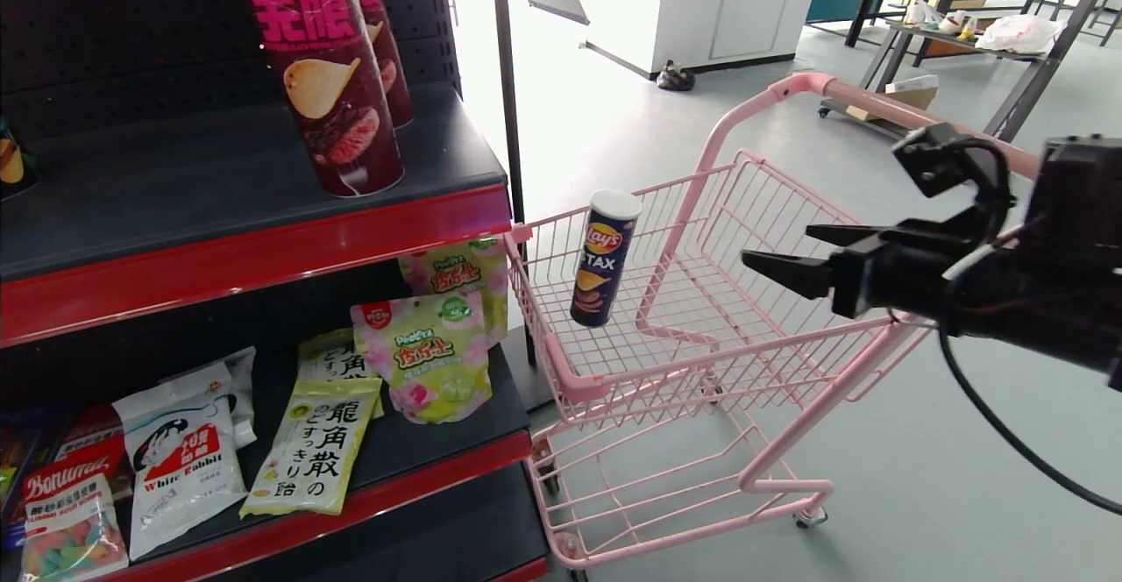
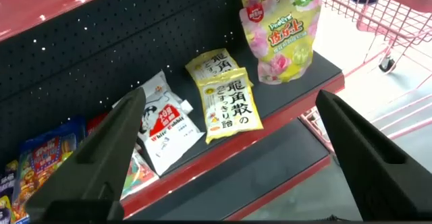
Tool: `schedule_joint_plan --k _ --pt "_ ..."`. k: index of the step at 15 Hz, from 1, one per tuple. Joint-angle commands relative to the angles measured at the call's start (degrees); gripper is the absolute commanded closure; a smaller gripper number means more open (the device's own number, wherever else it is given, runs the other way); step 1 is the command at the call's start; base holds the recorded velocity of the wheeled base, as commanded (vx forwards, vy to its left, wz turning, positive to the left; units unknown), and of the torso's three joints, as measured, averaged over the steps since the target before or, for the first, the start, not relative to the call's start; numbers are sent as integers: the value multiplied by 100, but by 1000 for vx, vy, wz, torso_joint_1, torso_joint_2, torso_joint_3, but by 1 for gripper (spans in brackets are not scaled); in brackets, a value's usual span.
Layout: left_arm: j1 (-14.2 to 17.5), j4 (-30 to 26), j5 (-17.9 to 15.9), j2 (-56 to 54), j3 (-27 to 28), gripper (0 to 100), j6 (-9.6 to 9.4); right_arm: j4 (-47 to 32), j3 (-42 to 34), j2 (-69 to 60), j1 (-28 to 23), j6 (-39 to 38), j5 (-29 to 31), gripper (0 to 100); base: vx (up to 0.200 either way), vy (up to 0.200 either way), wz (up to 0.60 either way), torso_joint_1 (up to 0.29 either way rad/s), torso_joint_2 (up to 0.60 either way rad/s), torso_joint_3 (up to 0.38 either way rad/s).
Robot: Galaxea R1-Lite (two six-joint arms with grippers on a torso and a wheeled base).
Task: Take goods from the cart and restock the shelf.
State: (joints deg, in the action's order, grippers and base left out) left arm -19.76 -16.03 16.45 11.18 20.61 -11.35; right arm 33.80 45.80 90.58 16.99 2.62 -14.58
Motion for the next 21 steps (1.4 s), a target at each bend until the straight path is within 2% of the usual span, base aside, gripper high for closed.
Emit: schedule_joint_plan --k 1,3,6,21 --pt "-1 3 -1 7 -5 0 1 496 755 1533 269 -16 -27 0 0 0 0 0 0 0" --pt "-1 12 -1 60 13 0 1 496 1107 1938 305 -25 -71 0 0 0 0 0 0 0" --pt "-1 12 -1 157 -5 0 1 496 1643 2395 357 -16 -440 0 0 0 0 0 0 0" --pt "-1 21 17 403 57 0 1 496 3594 4117 357 -16 -546 0 0 0 0 0 0 0"
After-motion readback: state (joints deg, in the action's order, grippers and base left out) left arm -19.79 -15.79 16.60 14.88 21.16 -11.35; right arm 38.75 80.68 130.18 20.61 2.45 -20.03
